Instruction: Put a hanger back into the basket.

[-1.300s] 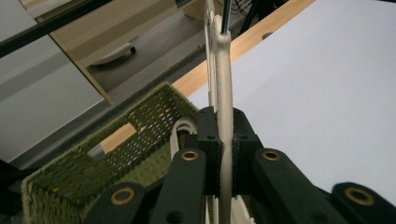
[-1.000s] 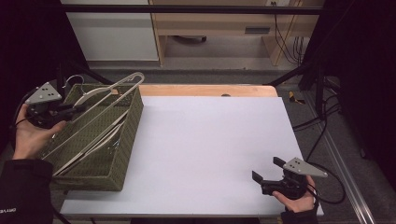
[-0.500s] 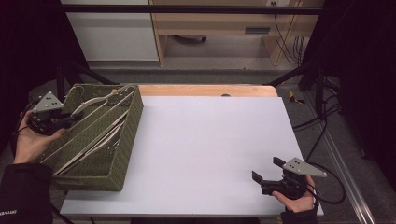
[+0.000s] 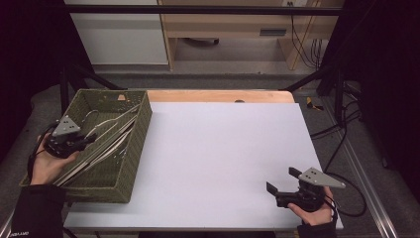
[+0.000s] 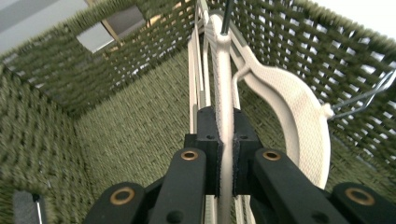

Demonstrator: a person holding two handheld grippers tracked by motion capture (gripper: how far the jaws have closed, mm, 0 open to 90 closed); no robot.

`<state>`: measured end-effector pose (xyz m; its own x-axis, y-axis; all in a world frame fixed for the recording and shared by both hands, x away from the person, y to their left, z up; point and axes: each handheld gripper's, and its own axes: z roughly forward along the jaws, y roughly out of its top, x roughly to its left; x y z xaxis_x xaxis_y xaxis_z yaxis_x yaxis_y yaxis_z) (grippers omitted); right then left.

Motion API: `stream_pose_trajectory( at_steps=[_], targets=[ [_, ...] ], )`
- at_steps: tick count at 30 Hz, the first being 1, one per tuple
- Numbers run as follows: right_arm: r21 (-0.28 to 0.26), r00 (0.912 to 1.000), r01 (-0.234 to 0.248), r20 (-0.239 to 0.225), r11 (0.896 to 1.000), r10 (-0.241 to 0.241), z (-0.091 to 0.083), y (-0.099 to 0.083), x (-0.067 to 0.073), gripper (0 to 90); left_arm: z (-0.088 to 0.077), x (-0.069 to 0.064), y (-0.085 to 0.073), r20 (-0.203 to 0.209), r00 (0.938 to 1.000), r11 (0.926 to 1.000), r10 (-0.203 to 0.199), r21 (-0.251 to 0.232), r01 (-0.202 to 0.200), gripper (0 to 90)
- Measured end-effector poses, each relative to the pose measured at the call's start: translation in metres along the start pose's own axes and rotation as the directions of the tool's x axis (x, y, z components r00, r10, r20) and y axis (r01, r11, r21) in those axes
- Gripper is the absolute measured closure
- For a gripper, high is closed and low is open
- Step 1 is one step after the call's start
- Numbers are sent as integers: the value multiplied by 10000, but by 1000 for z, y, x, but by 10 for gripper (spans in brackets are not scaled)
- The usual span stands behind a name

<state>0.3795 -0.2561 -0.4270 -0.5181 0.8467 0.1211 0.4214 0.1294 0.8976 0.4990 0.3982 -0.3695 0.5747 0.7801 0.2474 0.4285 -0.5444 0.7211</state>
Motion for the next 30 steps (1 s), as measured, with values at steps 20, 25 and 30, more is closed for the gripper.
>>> stream_pose_trajectory(
  at_steps=[20, 25, 30],
  targets=[
    [24, 10000, -58, -18, 10000, 58, 0, 0, 2, 36, -9, -16, -4, 781, 9946, 9977, -677, 24, 678, 678],
    [-15, 10000, -21, -69, 10000, 20, 0, 0, 2, 37, -27, -17, 3, 981, 9881, 9880, -1180, -881, 1268, 629],
    [-48, 10000, -4, -80, 10000, 3, 0, 1, 2, 36, -38, -29, 12, 1353, 9782, 9622, -1575, -2019, 1828, 499]
  ],
)
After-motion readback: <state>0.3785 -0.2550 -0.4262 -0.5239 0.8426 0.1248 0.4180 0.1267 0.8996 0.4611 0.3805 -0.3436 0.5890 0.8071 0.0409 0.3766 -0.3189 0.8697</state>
